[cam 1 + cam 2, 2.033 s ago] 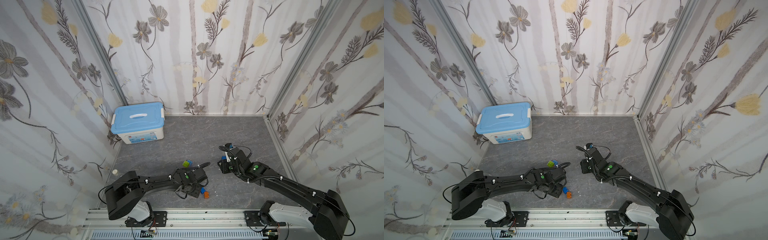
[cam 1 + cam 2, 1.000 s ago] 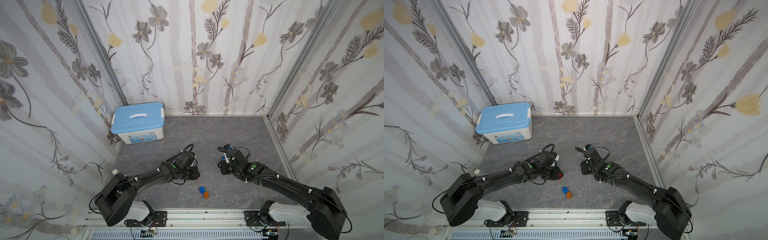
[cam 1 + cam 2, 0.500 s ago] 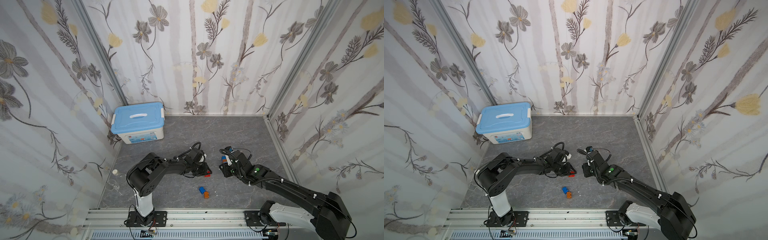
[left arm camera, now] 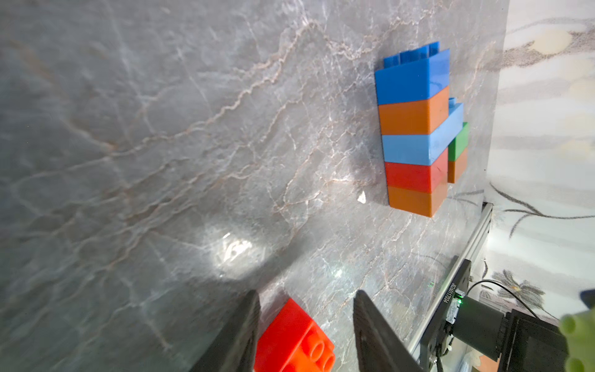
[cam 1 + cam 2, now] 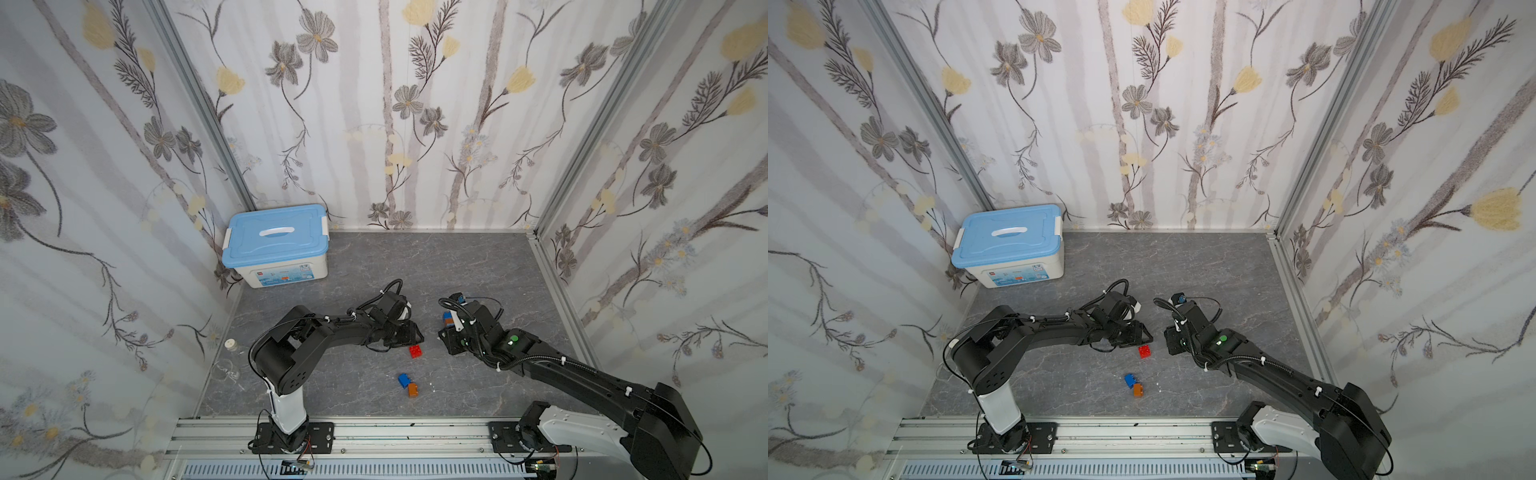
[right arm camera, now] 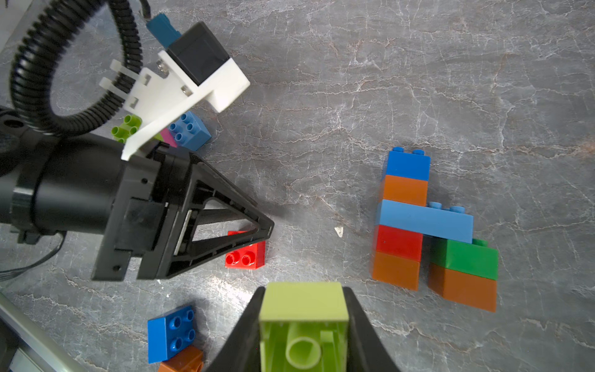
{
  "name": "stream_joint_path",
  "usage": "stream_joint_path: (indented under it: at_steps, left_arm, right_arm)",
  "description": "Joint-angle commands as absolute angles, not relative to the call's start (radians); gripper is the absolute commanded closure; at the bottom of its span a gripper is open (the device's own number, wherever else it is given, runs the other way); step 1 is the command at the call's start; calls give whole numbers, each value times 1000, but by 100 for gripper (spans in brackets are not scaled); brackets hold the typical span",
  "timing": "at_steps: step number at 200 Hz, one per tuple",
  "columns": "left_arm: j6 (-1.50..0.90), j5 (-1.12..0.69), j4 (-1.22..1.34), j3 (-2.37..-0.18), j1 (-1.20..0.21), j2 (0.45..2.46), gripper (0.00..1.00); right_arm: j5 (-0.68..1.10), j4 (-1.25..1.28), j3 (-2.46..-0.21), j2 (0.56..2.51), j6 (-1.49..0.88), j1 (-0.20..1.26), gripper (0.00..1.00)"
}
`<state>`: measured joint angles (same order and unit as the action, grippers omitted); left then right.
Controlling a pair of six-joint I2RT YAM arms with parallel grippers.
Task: Assemble the letter h with lego
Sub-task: Place the lego brick at the center of the board, then assemble the lego brick with the lego brick.
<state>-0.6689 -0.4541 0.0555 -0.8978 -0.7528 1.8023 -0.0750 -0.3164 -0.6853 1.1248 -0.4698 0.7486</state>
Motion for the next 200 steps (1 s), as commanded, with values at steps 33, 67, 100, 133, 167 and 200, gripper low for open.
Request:
stream_joint_path:
  at_steps: [33, 67, 100, 133, 167, 200]
  left_arm:
    - [-604, -276, -151, -901, -755, 1697, 45]
    - [-589, -295, -181, -892, -764, 1515, 36]
    - [-619, -398, -162, -871, -758, 1369, 30]
    - [-604, -397, -143, -808, -747, 1155, 15]
    - [-351, -313, -28, -663, -749, 901, 4]
    - [-146, -289, 142, -520, -755, 744, 0]
  right_arm:
    - [-76, -290, -687, 1121, -457, 749, 68]
    - [-8, -241, -681, 1112, -439, 749, 67]
    - [166, -62, -625, 1044, -411, 750, 66]
    - [240, 96, -587, 943, -399, 751, 71]
    - [289, 194, -614, 929, -559, 741, 73]
    - [429, 208, -700, 993, -726, 727, 74]
